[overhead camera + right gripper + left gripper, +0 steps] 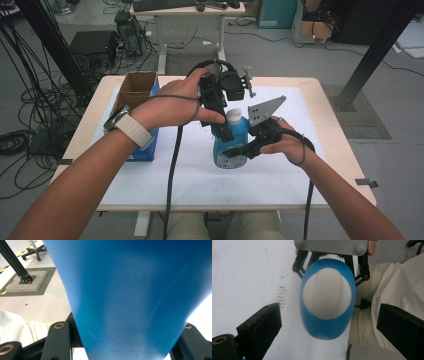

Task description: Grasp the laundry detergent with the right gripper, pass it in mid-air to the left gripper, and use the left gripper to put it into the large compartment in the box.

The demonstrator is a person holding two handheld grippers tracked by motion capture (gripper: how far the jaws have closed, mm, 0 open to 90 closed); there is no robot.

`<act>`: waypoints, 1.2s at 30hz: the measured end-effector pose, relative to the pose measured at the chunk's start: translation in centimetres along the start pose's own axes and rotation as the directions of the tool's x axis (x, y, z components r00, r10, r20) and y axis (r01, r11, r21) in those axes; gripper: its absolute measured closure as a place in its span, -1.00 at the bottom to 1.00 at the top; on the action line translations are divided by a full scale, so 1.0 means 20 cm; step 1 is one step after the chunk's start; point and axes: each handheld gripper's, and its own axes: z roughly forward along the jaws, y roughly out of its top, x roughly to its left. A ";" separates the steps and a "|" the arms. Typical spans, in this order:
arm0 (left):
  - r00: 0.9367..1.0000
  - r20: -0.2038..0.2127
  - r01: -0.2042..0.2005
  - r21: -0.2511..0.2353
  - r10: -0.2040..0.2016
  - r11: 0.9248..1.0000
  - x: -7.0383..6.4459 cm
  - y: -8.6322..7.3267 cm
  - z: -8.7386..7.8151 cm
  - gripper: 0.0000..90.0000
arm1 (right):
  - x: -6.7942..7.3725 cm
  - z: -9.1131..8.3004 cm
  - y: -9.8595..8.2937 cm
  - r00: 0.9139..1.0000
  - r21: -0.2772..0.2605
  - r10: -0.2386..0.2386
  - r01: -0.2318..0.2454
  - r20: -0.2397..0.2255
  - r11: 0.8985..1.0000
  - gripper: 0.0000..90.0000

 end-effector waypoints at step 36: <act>1.000 0.004 -0.005 -0.004 0.005 1.000 0.00 0.00 0.01 -0.86 | -0.01 0.01 -0.01 1.000 0.003 -0.013 0.013 0.003 1.000 -0.05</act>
